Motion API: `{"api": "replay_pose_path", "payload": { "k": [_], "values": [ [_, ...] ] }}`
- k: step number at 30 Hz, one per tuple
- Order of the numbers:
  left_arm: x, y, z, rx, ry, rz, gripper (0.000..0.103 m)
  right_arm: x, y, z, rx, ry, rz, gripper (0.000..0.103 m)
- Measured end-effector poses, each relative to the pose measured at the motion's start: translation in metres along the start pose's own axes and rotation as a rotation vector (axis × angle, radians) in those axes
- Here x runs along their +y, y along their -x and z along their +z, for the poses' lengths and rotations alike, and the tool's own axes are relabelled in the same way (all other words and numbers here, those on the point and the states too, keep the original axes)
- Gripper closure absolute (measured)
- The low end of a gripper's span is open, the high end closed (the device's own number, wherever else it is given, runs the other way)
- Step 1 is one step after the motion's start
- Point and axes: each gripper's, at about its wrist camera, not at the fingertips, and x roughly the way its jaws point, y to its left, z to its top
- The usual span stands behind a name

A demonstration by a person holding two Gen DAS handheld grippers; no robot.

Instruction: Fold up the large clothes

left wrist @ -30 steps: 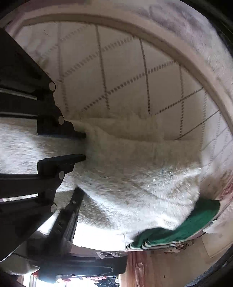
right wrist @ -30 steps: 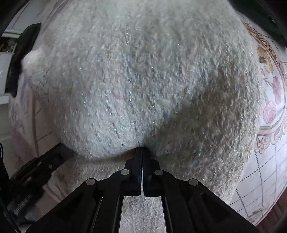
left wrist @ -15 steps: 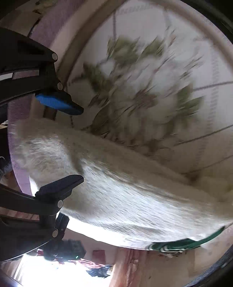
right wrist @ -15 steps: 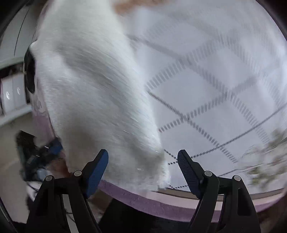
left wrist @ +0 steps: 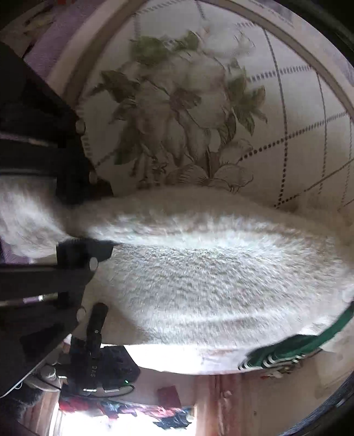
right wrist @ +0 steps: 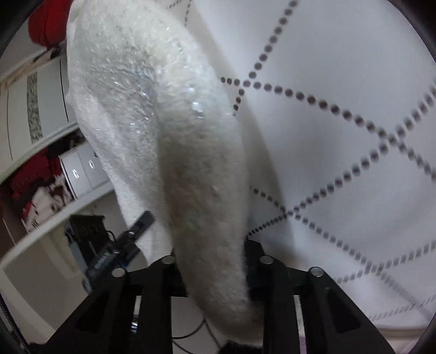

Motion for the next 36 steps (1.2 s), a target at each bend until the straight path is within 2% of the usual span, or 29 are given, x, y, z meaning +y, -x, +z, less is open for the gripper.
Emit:
{"api": "replay_pose_path", "payload": {
  "k": [3, 6, 8, 10, 12, 14, 16, 18, 20, 22, 25, 26, 27, 28, 30, 31, 32, 33, 34, 35, 36],
  "values": [
    [0.003, 0.02, -0.021, 0.037, 0.057, -0.055, 0.092, -0.005, 0.021, -0.032, 0.019, -0.039, 0.05, 0.088],
    [-0.002, 0.046, -0.059, 0.143, 0.112, -0.069, 0.092, -0.006, 0.053, -0.087, 0.099, -0.065, 0.031, 0.089],
    [-0.007, 0.066, -0.082, 0.22, 0.183, -0.084, 0.092, -0.009, 0.071, -0.131, 0.173, -0.136, 0.026, 0.089],
    [-0.006, 0.088, -0.095, 0.274, 0.27, -0.092, 0.093, -0.015, 0.092, -0.16, 0.22, -0.204, 0.038, 0.089],
    [-0.012, 0.099, -0.09, 0.3, 0.364, -0.12, 0.093, -0.021, 0.104, -0.2, 0.253, -0.303, 0.075, 0.089],
    [-0.002, 0.109, -0.074, 0.307, 0.44, -0.127, 0.092, -0.023, 0.116, -0.213, 0.27, -0.389, 0.141, 0.089],
    [-0.004, 0.105, -0.049, 0.295, 0.474, -0.13, 0.092, -0.025, 0.123, -0.206, 0.26, -0.495, 0.21, 0.089],
    [-0.008, 0.1, -0.02, 0.24, 0.497, -0.139, 0.092, -0.018, 0.118, -0.196, 0.244, -0.547, 0.244, 0.089],
    [0.001, 0.098, 0.006, 0.201, 0.519, -0.164, 0.092, -0.012, 0.11, -0.169, 0.222, -0.588, 0.281, 0.088],
    [0.005, 0.096, 0.026, 0.14, 0.544, -0.195, 0.091, -0.013, 0.098, -0.147, 0.222, -0.666, 0.353, 0.084],
    [0.001, 0.096, 0.048, 0.038, 0.585, -0.259, 0.091, -0.023, 0.098, -0.108, 0.181, -0.701, 0.417, 0.066],
    [0.001, 0.098, 0.053, 0.008, 0.604, -0.297, 0.091, -0.017, 0.1, -0.097, 0.151, -0.694, 0.438, 0.052],
    [0.002, 0.1, 0.059, -0.02, 0.618, -0.338, 0.09, -0.015, 0.104, -0.09, 0.132, -0.684, 0.456, 0.031],
    [0.001, 0.103, 0.065, -0.058, 0.623, -0.371, 0.09, -0.012, 0.112, -0.083, 0.103, -0.665, 0.496, 0.023],
    [-0.008, 0.111, 0.071, -0.12, 0.593, -0.365, 0.09, 0.013, 0.115, -0.062, 0.052, -0.573, 0.57, 0.02],
    [-0.011, 0.114, 0.073, -0.138, 0.574, -0.353, 0.089, 0.024, 0.127, -0.056, 0.026, -0.508, 0.573, 0.02],
    [-0.019, 0.116, 0.077, -0.159, 0.54, -0.322, 0.081, 0.031, 0.136, -0.054, 0.002, -0.457, 0.554, 0.02],
    [-0.023, 0.119, 0.074, -0.169, 0.496, -0.28, 0.072, 0.038, 0.15, -0.05, -0.038, -0.378, 0.483, 0.02],
    [-0.028, 0.122, 0.07, -0.171, 0.443, -0.211, 0.056, 0.042, 0.168, -0.049, -0.074, -0.285, 0.367, 0.02],
    [-0.03, 0.122, 0.064, -0.173, 0.39, -0.148, 0.045, 0.031, 0.191, -0.05, -0.097, -0.203, 0.259, 0.02],
    [-0.034, 0.117, 0.055, -0.166, 0.325, -0.085, 0.045, 0.042, 0.197, -0.048, -0.117, -0.109, 0.133, 0.02]
  ]
}}
